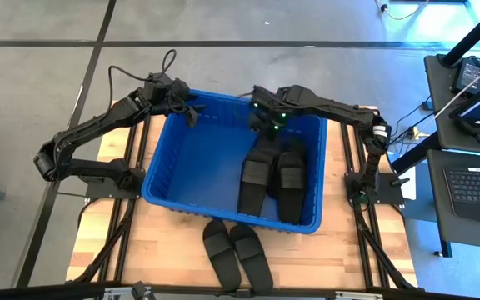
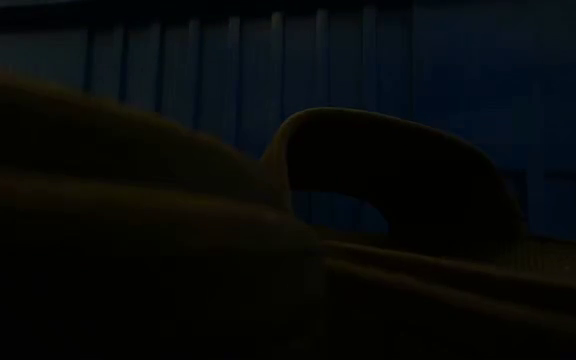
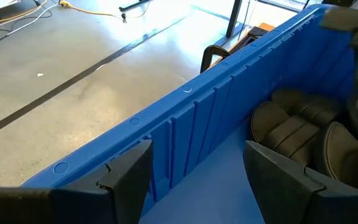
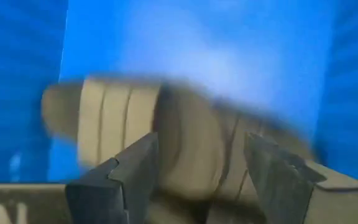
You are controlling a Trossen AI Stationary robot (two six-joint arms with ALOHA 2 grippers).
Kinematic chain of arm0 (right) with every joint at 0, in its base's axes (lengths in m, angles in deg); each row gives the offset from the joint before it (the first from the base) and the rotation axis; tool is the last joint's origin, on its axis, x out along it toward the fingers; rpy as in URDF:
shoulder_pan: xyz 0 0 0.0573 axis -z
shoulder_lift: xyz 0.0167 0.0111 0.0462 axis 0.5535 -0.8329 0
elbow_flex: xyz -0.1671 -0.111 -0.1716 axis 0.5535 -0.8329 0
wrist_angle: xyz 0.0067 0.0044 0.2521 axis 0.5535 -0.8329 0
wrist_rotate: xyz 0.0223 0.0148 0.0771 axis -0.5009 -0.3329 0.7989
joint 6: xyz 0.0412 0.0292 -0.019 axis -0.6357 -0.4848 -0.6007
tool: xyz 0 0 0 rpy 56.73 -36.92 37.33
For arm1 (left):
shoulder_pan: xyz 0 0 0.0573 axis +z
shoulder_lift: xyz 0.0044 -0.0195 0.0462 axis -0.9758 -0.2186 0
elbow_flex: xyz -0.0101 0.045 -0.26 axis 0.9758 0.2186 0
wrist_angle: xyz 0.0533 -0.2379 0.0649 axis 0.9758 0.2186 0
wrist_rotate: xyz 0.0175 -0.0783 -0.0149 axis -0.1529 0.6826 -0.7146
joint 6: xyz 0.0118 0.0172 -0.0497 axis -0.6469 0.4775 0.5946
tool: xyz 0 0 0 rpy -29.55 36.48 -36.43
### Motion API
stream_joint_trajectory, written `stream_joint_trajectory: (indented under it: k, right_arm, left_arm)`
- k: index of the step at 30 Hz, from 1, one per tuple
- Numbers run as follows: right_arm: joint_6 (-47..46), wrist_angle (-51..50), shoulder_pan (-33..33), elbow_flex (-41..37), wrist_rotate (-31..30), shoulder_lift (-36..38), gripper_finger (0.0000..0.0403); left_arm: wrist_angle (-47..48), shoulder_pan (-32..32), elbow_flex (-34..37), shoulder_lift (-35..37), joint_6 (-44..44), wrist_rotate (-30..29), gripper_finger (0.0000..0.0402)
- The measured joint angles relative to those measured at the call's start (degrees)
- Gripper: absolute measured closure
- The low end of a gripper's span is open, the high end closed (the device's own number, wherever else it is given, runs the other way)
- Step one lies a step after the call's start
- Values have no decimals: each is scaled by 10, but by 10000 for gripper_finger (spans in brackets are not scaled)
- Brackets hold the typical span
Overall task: Pick and place slides into bin
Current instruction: Adjust the black slides in the blue organizer bin
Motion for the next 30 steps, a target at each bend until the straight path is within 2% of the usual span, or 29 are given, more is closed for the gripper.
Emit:
stream_joint_trajectory:
  k: [3,11,19,22,27,30]
  right_arm:
    - [13,68,-14,-12,0,-3,166]
    - [2,149,-38,-14,-2,-66,166]
    - [-24,165,-71,-15,0,-78,166]
    - [-24,165,-87,-15,-4,-78,166]
    - [-18,165,-120,-15,-79,-78,166]
    - [-17,169,-135,-15,-97,-82,166]
  left_arm:
    - [0,0,0,0,0,-2,157]
    - [0,0,0,0,0,-5,157]
    - [0,0,0,0,0,-5,157]
    - [0,1,0,0,1,-25,157]
    - [0,1,0,0,1,-36,157]
    - [0,1,0,0,2,-36,157]
